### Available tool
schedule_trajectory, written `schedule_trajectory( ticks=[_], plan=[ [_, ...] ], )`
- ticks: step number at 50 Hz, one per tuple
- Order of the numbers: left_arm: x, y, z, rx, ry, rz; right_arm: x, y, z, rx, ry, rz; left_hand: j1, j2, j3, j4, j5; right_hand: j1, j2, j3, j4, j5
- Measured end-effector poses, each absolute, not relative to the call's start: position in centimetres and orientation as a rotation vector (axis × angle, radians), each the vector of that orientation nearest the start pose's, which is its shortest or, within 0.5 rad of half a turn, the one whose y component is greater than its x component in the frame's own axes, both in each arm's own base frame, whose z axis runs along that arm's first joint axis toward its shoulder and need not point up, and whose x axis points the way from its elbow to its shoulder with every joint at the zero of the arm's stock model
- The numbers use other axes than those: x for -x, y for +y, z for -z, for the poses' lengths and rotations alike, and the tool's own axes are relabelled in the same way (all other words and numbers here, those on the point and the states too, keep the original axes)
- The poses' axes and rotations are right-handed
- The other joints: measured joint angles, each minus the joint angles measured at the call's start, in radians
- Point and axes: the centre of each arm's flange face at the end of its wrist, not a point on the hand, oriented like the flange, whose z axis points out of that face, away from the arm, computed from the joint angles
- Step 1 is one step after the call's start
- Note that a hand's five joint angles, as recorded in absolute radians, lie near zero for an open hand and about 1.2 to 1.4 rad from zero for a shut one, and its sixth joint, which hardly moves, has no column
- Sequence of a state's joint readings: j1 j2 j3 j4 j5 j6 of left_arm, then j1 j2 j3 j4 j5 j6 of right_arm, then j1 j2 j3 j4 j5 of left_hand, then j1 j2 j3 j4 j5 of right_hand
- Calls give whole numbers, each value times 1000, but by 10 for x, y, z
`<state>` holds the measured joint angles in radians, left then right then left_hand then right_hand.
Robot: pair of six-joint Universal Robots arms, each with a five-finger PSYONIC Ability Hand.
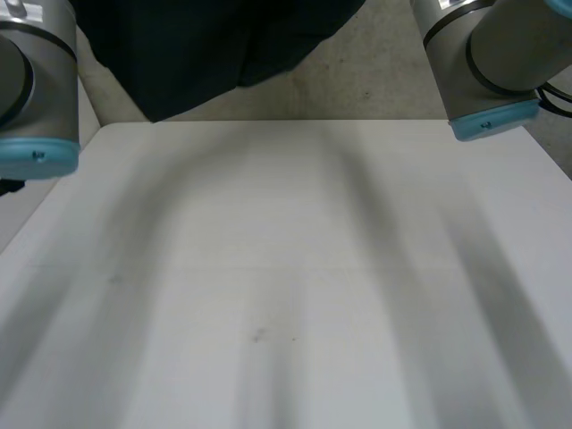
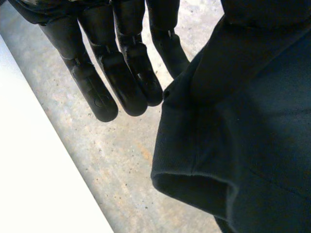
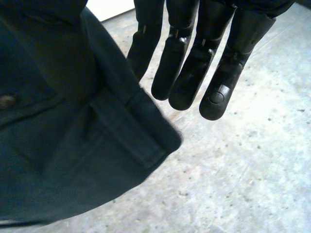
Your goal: Fold the shorts.
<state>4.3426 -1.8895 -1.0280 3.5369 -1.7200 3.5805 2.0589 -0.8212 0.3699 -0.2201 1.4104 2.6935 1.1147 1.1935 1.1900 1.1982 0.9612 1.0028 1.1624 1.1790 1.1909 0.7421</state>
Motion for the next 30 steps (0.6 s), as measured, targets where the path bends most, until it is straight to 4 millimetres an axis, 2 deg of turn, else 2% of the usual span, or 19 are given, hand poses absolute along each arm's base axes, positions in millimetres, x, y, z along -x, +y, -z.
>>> schedule_trajectory(
  ticks=[3,5,8,10,11,12,15,16,18,20,21,25,28,30],
  plan=[
    [261,-332,-406,-378,1369,2671,-353,-353,-411,805,1105,2706,0,0,0,0,0,0,0,0,0,16],
    [266,-327,-386,-429,1444,2640,-353,-349,-398,846,1177,2652,0,0,0,0,0,0,0,5,0,53],
    [272,-320,-355,-503,1555,2581,-353,-344,-368,923,1302,2546,0,0,0,1,15,0,0,12,0,66],
    [276,-314,-327,-565,1652,2520,-352,-340,-337,994,1409,2438,0,0,0,1,15,0,0,14,0,67],
    [276,-313,-322,-576,1669,2508,-352,-339,-332,1006,1428,2419,0,0,0,1,15,0,0,15,0,73],
    [279,-308,-295,-632,1760,2442,-351,-334,-303,1060,1513,2321,0,0,1,1,15,0,0,15,0,79],
    [283,-302,-259,-705,1871,2350,-349,-325,-267,1122,1618,2195,0,1,1,1,15,0,0,15,0,104],
    [287,-296,-231,-764,1955,2272,-346,-318,-239,1161,1697,2097,0,1,1,1,15,0,0,15,0,119],
    [291,-290,-209,-815,2018,2207,-343,-311,-218,1187,1757,2021,0,1,1,1,15,0,0,15,0,126],
    [294,-280,-179,-889,2103,2103,-336,-300,-187,1222,1852,1902,0,1,1,1,15,0,0,15,0,150],
    [295,-277,-170,-913,2131,2066,-335,-297,-182,1228,1871,1878,0,1,1,0,15,0,0,15,0,150],
    [294,-265,-151,-977,2208,1952,-322,-281,-153,1258,1989,1729,-2,-25,-19,-25,9,0,0,15,0,187],
    [290,-259,-153,-993,2232,1916,-314,-274,-143,1266,2051,1652,-59,-149,-138,-147,-75,0,0,15,1,206],
    [288,-255,-162,-992,2232,1918,-307,-269,-141,1264,2087,1609,-266,-328,-322,-325,-260,0,0,15,1,209]
  ],
)
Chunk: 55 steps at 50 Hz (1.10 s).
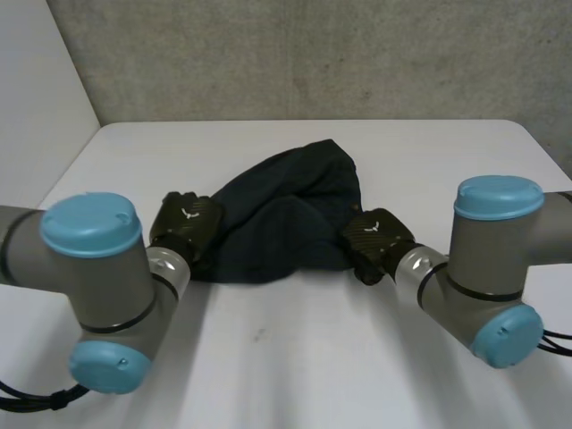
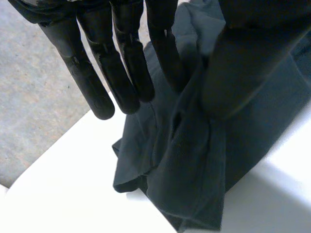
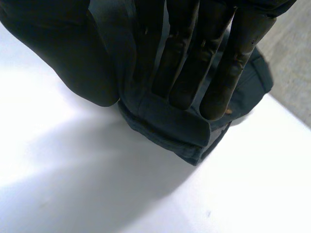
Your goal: Fold the shorts.
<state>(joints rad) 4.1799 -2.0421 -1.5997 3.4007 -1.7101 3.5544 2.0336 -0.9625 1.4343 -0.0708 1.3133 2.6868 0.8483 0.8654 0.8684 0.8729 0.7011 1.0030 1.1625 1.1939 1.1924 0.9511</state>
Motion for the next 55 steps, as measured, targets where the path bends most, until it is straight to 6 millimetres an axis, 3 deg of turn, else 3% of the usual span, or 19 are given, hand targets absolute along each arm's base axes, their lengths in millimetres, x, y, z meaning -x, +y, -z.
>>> schedule_trajectory(
  ticks=[2,3,4,5,7,8,10,15,20,31,38,39,47,55],
  plan=[
    [285,-252,-170,-986,2227,1930,-303,-267,-142,1259,2105,1591,-61,-64,-59,-68,-69,0,0,0,0,3],
    [283,-249,-179,-977,2214,1952,-297,-264,-147,1250,2118,1586,-247,-236,-235,-248,-250,0,0,0,0,4],
    [282,-247,-183,-974,2210,1961,-295,-263,-149,1246,2121,1586,-247,-236,-235,-248,-250,-16,-11,-20,-20,-4],
    [281,-245,-189,-968,2201,1977,-291,-261,-153,1239,2126,1588,-387,-371,-370,-383,-386,-102,-119,-124,-124,-83],
    [281,-245,-189,-968,2201,1977,-291,-261,-153,1239,2126,1588,-387,-371,-370,-383,-386,-102,-119,-124,-124,-83],
    [275,-236,-207,-947,2168,2031,-280,-256,-163,1215,2137,1607,-435,-438,-435,-452,-455,-427,-504,-528,-516,-451],
    [273,-232,-215,-935,2152,2057,-274,-254,-169,1200,2142,1622,-438,-460,-460,-477,-481,-559,-656,-680,-677,-615],
    [262,-221,-233,-899,2115,2108,-257,-251,-184,1151,2152,1680,-438,-463,-463,-479,-486,-630,-736,-775,-776,-710],
    [249,-210,-238,-877,2121,2094,-240,-250,-198,1101,2158,1745,-438,-463,-463,-479,-486,-634,-736,-781,-785,-714],
    [234,-179,-202,-968,2318,1931,-231,-241,-190,1088,2191,1695,-401,-417,-421,-422,-421,-634,-736,-781,-784,-714],
    [233,-179,-184,-981,2388,1874,-233,-240,-182,1087,2189,1668,-405,-419,-424,-425,-427,-634,-736,-781,-783,-713],
    [234,-188,-174,-963,2411,1847,-235,-243,-177,1078,2186,1659,-405,-419,-424,-425,-431,-634,-736,-779,-782,-711],
    [232,-233,-151,-871,2423,1805,-255,-267,-148,1045,2154,1643,-401,-417,-421,-423,-430,-631,-733,-776,-768,-694],
    [237,-250,-138,-881,2435,1771,-270,-283,-131,1062,2149,1628,-283,-306,-308,-308,-312,-555,-640,-669,-666,-615]
  ],
)
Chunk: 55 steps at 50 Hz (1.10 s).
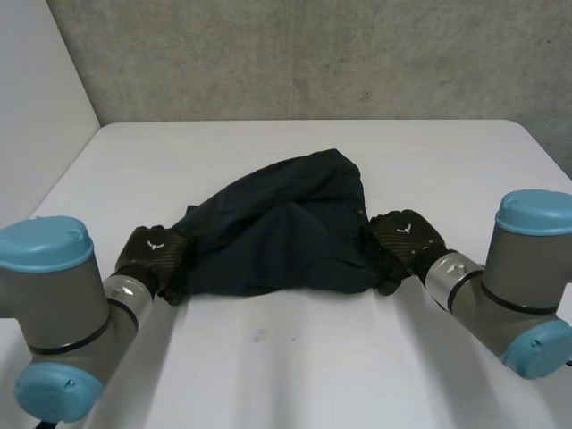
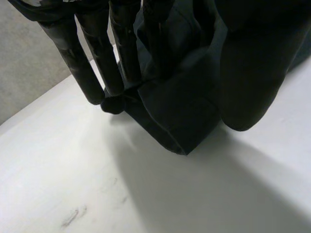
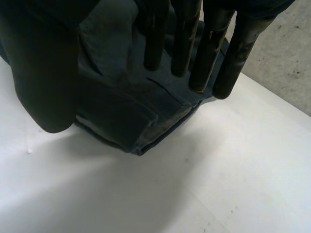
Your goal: Fold the shorts.
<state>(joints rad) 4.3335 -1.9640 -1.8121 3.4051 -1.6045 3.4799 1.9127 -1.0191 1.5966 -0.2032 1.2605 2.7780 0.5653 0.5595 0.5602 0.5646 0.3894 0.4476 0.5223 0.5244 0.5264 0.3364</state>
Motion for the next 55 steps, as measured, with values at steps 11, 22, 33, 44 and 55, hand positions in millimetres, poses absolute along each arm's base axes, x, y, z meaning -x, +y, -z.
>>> schedule_trajectory(
  ticks=[11,22,33,44,55],
  plan=[
    [243,-257,-130,-901,2438,1758,-279,-291,-130,1081,2123,1641,561,591,586,584,569,494,644,637,648,625],
    [246,-265,-219,-810,2189,2094,-277,-293,-215,1073,1955,1900,561,631,624,634,586,501,646,644,665,632],
    [229,-227,-387,-606,1637,2608,-264,-268,-363,1079,1763,2166,561,632,625,634,586,507,646,655,665,632],
    [240,-252,-345,-690,1804,2484,-271,-278,-358,1093,1822,2097,561,634,628,634,586,514,646,655,665,632],
    [267,-323,-259,-830,1956,2217,-291,-332,-274,1084,2023,1976,561,635,629,635,586,515,646,655,665,632]
  ],
)
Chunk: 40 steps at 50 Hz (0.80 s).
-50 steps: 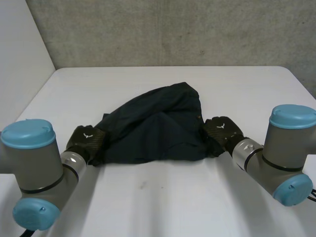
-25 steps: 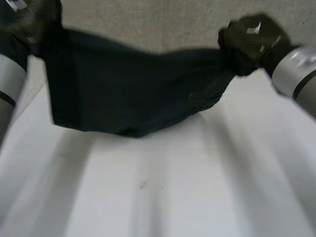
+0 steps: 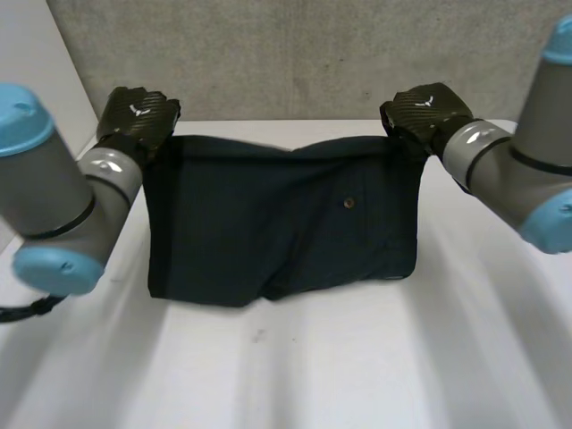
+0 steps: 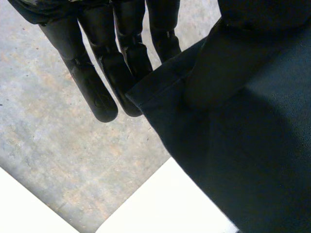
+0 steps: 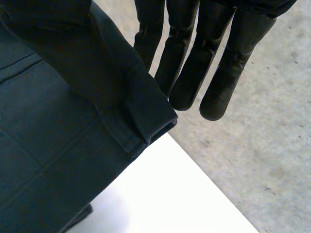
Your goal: Fold the shorts.
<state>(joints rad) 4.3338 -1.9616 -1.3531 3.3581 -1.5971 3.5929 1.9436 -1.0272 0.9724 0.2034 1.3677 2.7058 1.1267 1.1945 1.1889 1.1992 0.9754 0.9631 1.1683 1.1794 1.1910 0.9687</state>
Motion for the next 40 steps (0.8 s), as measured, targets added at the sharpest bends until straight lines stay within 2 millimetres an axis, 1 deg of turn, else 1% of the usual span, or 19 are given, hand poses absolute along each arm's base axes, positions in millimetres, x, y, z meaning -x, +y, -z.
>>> schedule_trajectory(
  ticks=[3,5,7,8,10,13,14,16,19,22,25,28,30,31,32,36,37,38,40],
  plan=[
    [274,-339,-264,-835,1867,2248,-297,-345,-271,1063,1994,2042,0,0,0,0,0,0,0,0,0,0],
    [284,-358,-283,-803,1705,2337,-306,-363,-280,1016,1886,2190,0,1,2,0,0,0,0,0,0,0],
    [287,-365,-296,-775,1621,2389,-310,-370,-288,988,1815,2271,0,1,2,0,0,0,0,0,0,0],
    [290,-371,-309,-740,1537,2443,-312,-373,-293,975,1783,2306,0,1,2,0,0,0,0,0,0,0],
    [294,-378,-348,-623,1294,2592,-317,-385,-331,862,1527,2549,0,1,2,0,0,0,0,0,0,0],
    [296,-373,-388,-499,1054,2723,-317,-385,-372,750,1288,2730,0,1,2,0,0,0,0,0,0,0],
    [296,-371,-393,-486,1026,2738,-317,-384,-377,737,1260,2748,0,1,2,0,0,0,0,0,0,0],
    [294,-358,-421,-414,881,2809,-314,-378,-403,669,1115,2835,0,1,2,0,0,0,0,0,0,0],
    [292,-347,-437,-380,814,2846,-313,-372,-416,642,1055,2865,0,1,2,0,0,0,0,0,0,0],
    [290,-337,-441,-380,822,2868,-311,-368,-418,653,1076,2852,0,1,2,0,0,0,0,0,0,0],
    [289,-334,-426,-421,938,2866,-312,-367,-403,701,1189,2790,0,1,2,0,0,6,0,0,0,16],
    [289,-335,-397,-483,1112,2834,-312,-369,-384,748,1299,2724,0,1,2,0,0,6,0,0,0,16],
    [289,-334,-366,-542,1275,2783,-313,-371,-347,825,1480,2601,0,1,2,0,0,6,0,0,0,16],
    [289,-333,-353,-567,1343,2755,-314,-372,-335,850,1536,2557,0,1,2,0,0,6,0,0,0,16],
    [289,-333,-348,-575,1363,2746,-314,-372,-329,861,1559,2539,0,1,2,0,0,6,0,0,0,16],
    [289,-322,-275,-711,1677,2560,-313,-368,-260,998,1822,2306,0,1,2,0,0,6,0,0,0,16],
    [289,-321,-270,-720,1697,2545,-312,-367,-255,1008,1837,2292,0,1,2,0,0,6,0,0,0,16],
    [290,-315,-245,-771,1790,2470,-311,-364,-234,1056,1908,2221,0,1,2,0,0,6,0,0,0,16],
    [291,-308,-222,-823,1876,2393,-309,-359,-215,1104,1970,2154,0,1,2,0,0,6,0,0,0,16]
  ],
)
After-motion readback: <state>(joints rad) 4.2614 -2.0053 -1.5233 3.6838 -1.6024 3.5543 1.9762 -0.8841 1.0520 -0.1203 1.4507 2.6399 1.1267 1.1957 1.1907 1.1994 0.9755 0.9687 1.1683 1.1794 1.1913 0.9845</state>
